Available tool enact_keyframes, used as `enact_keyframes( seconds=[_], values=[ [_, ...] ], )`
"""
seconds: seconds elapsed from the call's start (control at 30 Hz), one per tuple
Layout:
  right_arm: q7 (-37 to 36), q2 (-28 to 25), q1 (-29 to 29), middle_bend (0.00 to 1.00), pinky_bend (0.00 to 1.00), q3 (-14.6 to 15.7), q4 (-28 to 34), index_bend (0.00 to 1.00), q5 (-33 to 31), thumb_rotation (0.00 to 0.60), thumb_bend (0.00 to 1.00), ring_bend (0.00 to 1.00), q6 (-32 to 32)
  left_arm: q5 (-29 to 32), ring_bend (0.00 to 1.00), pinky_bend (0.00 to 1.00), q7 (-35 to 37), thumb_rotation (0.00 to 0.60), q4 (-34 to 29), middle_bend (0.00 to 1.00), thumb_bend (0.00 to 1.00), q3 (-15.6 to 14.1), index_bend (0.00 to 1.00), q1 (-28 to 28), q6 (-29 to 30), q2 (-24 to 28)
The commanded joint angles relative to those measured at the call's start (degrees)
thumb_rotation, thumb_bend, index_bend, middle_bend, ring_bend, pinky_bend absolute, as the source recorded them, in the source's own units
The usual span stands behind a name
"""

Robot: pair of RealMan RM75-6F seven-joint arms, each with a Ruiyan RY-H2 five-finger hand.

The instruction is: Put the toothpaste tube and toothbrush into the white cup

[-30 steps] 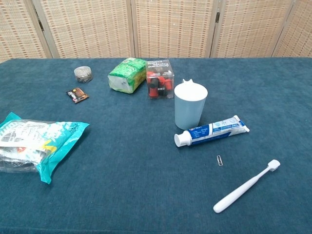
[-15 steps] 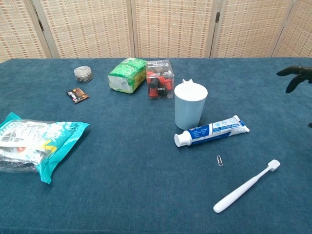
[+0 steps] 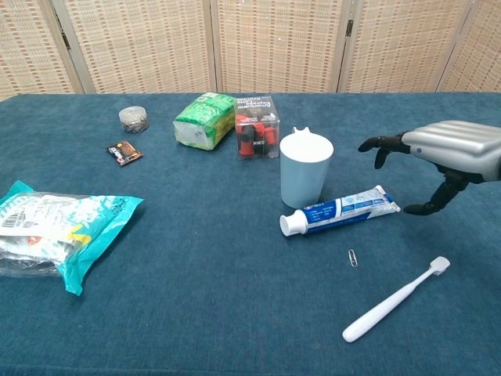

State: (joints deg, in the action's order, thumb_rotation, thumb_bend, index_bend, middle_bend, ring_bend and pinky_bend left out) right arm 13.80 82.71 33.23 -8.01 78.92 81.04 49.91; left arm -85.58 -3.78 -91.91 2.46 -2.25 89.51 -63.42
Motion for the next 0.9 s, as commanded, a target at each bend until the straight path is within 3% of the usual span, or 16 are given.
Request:
enact_keyframes(
  seconds=[0.03,0.33,0.9],
  values=[
    [0.0,2.6,1.9,0.25,0.2,0.0,-3.1,0.12,-1.3,0.6,0.16,0.17,-2.5,0.3,0.14,0.2,0.0,0.6,-0.1,0.17,0.25,-0.1,0.18,0.2,0.0,0.2],
    [-0.5,7.3,4.5,0.26,0.2,1.2,-8.9,0.18,-1.3,0.6,0.19,0.17,-4.0,0.6,0.14,0.2,0.0,0.6,-0.2,0.17,0.25,0.1,0.18,0.5,0.0,0.3],
    [-1.0,12.4,4.9,0.33,0.24,3.0,-16.5,0.38,0.2,0.6,0.27,0.19,0.2,1.2,0.14,0.2,0.5,0.6,0.6,0.17,0.25,0.2,0.18,0.6,-0.7,0.2]
  ],
)
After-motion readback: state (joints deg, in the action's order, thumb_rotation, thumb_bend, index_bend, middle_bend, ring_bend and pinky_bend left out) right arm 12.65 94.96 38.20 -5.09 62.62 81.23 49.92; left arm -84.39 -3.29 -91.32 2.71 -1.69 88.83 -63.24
